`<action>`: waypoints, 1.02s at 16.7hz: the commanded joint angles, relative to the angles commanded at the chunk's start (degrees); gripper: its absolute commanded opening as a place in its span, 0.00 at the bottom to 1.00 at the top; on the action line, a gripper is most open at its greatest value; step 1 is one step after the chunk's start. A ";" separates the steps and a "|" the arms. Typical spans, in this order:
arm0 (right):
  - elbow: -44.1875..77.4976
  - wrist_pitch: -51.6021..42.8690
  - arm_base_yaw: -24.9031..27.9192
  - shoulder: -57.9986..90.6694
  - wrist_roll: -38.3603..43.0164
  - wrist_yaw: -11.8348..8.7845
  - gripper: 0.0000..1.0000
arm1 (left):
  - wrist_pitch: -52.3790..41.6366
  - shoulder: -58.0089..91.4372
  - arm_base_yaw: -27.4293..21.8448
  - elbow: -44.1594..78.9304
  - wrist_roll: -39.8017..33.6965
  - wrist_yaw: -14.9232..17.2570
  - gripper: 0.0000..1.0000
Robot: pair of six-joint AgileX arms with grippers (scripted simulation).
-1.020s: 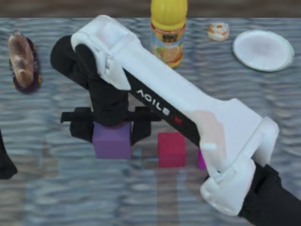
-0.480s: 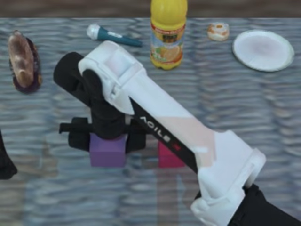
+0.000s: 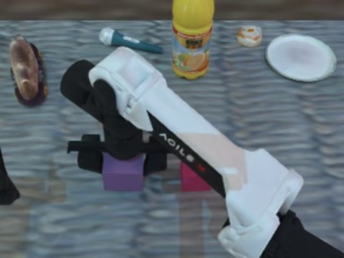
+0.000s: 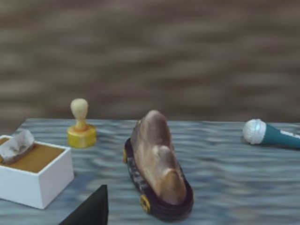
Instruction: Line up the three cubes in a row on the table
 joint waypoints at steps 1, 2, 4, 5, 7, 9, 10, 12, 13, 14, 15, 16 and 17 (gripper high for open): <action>0.00 0.00 0.00 0.00 0.00 0.00 0.45 | 0.00 0.00 0.00 0.00 0.00 0.00 1.00; 0.00 0.00 0.00 0.00 0.00 0.00 0.53 | 0.00 0.00 0.00 0.00 0.00 0.00 1.00; 0.00 0.00 0.00 0.00 0.00 0.00 0.68 | 0.00 0.00 0.00 0.00 0.00 0.00 1.00; 0.00 0.00 0.00 0.00 0.00 0.00 0.75 | 0.00 0.00 0.00 0.00 0.00 0.00 1.00; 0.00 0.00 0.00 0.00 0.00 0.00 0.90 | 0.00 0.00 0.00 0.00 0.00 0.00 1.00; 0.00 0.00 0.00 0.00 0.00 0.00 1.00 | 0.00 0.00 0.00 0.00 0.00 0.00 1.00; 0.00 0.00 0.00 0.00 0.00 0.00 1.00 | 0.00 0.00 0.00 0.00 0.00 0.00 1.00; 0.00 0.00 0.00 0.00 0.00 0.00 1.00 | 0.00 0.00 0.00 0.00 0.00 0.00 1.00; 0.00 0.00 0.00 0.00 0.00 0.00 1.00 | 0.00 0.00 0.00 0.00 0.00 0.00 1.00; 0.00 0.00 0.00 0.00 0.00 0.00 1.00 | 0.00 0.00 0.00 0.00 0.00 0.00 1.00; 0.00 0.00 0.00 0.00 0.00 0.00 1.00 | 0.00 0.00 0.00 0.00 0.00 0.00 1.00; 0.00 0.00 0.00 0.00 0.00 0.00 1.00 | 0.00 0.00 0.00 0.00 0.00 0.00 1.00; 1.02 4.61 0.60 0.14 0.00 -0.63 1.00 | 0.00 0.00 0.00 0.00 0.00 0.00 1.00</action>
